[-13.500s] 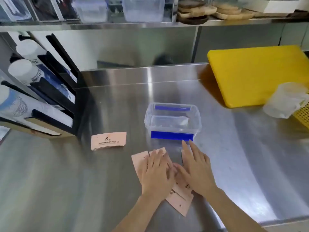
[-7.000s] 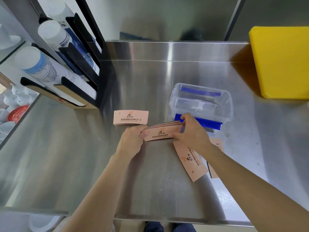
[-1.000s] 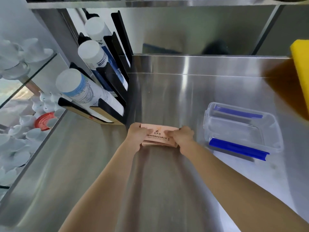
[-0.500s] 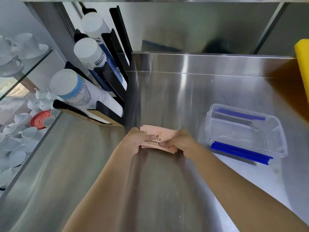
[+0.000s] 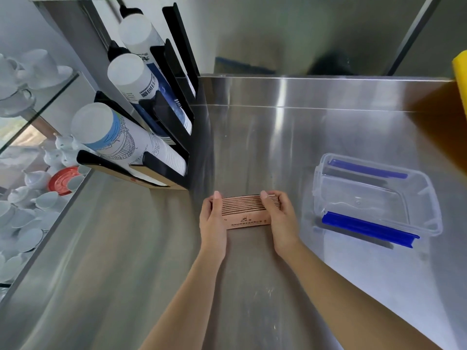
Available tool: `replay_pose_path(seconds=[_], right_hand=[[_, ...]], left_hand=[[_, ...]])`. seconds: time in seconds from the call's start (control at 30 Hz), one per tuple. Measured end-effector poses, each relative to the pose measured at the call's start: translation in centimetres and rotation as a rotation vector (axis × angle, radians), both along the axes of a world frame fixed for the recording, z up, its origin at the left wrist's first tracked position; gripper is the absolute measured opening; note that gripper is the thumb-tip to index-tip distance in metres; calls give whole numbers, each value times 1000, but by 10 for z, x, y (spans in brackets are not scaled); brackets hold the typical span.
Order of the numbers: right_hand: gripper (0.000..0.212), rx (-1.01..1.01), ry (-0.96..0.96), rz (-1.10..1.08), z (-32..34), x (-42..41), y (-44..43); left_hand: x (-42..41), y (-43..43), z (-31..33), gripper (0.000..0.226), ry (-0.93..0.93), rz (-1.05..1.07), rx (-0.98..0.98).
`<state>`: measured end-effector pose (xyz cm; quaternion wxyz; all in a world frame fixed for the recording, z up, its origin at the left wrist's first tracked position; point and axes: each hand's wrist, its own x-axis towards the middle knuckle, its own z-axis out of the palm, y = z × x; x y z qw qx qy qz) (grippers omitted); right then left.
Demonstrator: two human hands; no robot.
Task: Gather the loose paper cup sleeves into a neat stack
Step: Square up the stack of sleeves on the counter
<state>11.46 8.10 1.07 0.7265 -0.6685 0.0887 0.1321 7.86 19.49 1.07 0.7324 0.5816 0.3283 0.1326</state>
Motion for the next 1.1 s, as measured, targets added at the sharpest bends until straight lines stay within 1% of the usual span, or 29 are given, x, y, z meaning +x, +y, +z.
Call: replay_pose_path(seconds=[0.07,0.17,0.23,0.33,0.47,0.5,0.57,0.63,0.67,0.7,0.73,0.8,0.9,1.0,1.03,1.1], right_hand=[[12,-68,6,-76,-1,2,5],[19,-42,-17,-107,2,7,7],[21,-42,-46,-84,3,5,2],[23,-123,-78,-39,-3,-1,-4],[27,-116,-33,-64,-1,3,0],[29,-107,-26,-71,0,4,0],[30,-96,-29,-67,0,5,-1],[32,-105,-38,-52,-1,5,-4],[32,-113,-45,-42,0,4,-5],[32,-125,-54,-28,0,4,-5],[32,-137,-59,-13,0,4,-6],[30,-156,-59,21,0,4,-7],[26,-173,-63,92,1,4,-13],[9,-171,-67,274,1,2,-30],[18,-174,-76,333,0,3,-37],[44,-251,-99,432,0,4,-48]], left_hand=[[2,-6,0,22,-6,66,53],[4,-5,4,21,-37,44,26],[2,-3,7,18,-90,6,40],[-4,-6,4,16,-116,-56,117],[0,-3,1,18,-6,-60,32],[-1,0,1,17,21,-97,6],[-6,5,1,11,18,-243,-33],[-14,13,-2,48,42,-420,31],[-15,17,-3,59,79,-477,96],[-16,21,-4,60,124,-519,189],[-17,25,-4,56,172,-548,296],[-19,33,-12,51,208,-533,476],[-26,34,-12,44,187,-450,550],[-28,32,-8,43,175,-417,638],[-28,32,-7,42,176,-409,663],[-28,31,-4,42,184,-392,684]])
